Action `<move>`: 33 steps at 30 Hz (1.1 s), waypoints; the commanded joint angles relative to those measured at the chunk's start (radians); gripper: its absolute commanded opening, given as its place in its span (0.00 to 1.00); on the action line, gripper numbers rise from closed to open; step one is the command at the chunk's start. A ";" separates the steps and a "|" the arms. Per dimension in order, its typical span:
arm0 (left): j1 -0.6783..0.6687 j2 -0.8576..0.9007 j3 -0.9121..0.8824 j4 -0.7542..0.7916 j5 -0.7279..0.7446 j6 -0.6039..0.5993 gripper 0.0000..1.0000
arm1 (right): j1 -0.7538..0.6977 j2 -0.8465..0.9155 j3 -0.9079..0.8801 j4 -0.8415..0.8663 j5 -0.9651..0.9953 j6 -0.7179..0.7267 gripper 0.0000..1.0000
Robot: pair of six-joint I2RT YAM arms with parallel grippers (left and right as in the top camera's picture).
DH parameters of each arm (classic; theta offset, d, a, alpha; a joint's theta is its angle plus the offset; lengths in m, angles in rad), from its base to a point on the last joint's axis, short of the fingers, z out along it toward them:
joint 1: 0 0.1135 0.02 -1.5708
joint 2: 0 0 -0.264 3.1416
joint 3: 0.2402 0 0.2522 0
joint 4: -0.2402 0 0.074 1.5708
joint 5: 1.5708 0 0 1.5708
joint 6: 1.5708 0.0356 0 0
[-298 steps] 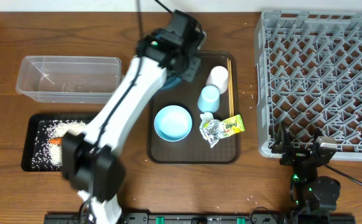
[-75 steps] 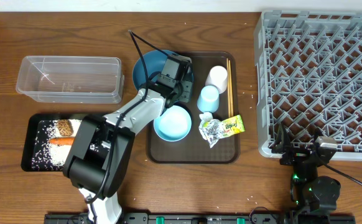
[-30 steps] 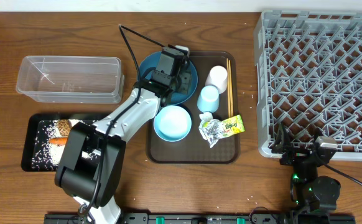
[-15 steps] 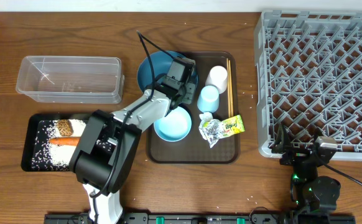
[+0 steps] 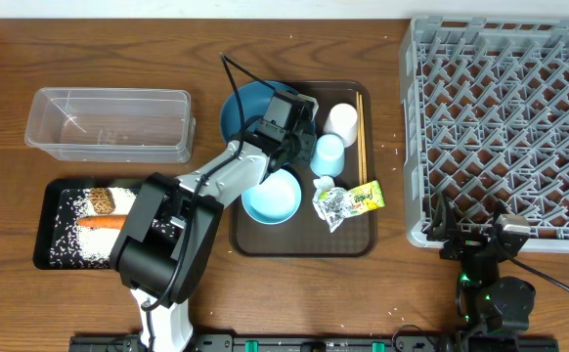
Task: Sort waste into correct bins and load items into the dishwasher rack
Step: 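Lower the blue bowl onto the brown tray and release it, then move the left gripper to the yellow snack wrapper on the brown tray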
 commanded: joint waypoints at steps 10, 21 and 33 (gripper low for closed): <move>-0.008 -0.009 0.015 0.058 0.047 0.007 0.07 | -0.016 0.000 -0.001 -0.004 -0.007 -0.003 0.99; -0.005 -0.211 0.015 -0.013 -0.201 0.006 0.51 | -0.016 0.000 -0.001 -0.004 -0.008 -0.003 0.99; -0.006 -0.570 0.015 -0.357 -0.208 0.006 0.98 | -0.016 0.000 -0.001 -0.004 -0.007 -0.003 0.99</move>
